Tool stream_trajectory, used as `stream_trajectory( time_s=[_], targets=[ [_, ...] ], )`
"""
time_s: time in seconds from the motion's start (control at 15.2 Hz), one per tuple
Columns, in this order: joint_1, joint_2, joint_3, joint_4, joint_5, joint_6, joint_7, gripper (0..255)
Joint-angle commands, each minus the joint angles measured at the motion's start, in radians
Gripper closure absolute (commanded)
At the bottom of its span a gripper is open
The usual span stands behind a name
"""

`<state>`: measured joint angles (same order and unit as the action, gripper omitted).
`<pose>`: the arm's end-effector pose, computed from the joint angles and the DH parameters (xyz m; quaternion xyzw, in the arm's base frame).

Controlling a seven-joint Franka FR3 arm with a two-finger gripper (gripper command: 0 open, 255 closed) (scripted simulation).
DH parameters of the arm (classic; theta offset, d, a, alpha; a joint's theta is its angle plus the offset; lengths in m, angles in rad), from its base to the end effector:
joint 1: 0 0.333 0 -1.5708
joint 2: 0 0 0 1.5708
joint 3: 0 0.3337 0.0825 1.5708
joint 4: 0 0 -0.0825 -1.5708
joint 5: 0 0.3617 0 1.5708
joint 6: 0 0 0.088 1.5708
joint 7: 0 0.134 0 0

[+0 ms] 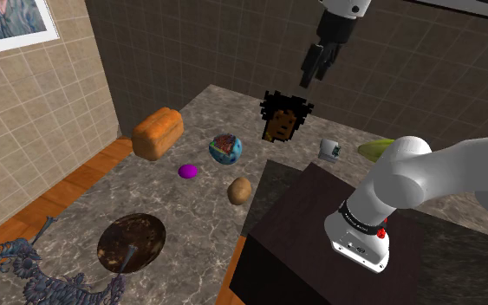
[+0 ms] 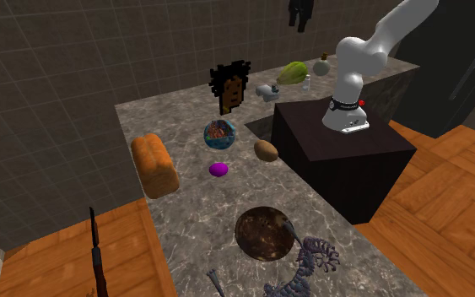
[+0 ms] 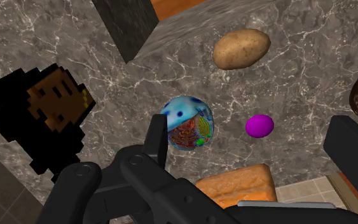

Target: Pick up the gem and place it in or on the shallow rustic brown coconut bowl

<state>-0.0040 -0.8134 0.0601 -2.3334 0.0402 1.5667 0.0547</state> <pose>0.2648 0.0266 0.5926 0.9997 -0.0076 0.0229 0.0007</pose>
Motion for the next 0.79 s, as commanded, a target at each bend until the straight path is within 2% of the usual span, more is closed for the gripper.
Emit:
stream_trajectory(
  time_s=[0.0, 0.4, 0.73],
  targets=[
    [0.000, 0.000, 0.000, 0.000, 0.000, 0.000, 0.000, 0],
    [0.010, 0.074, 0.058, -0.128, 0.022, 0.230, 0.048, 0],
    [0.014, 0.185, 0.109, -0.195, 0.031, 0.429, 0.091, 0]
  ],
)
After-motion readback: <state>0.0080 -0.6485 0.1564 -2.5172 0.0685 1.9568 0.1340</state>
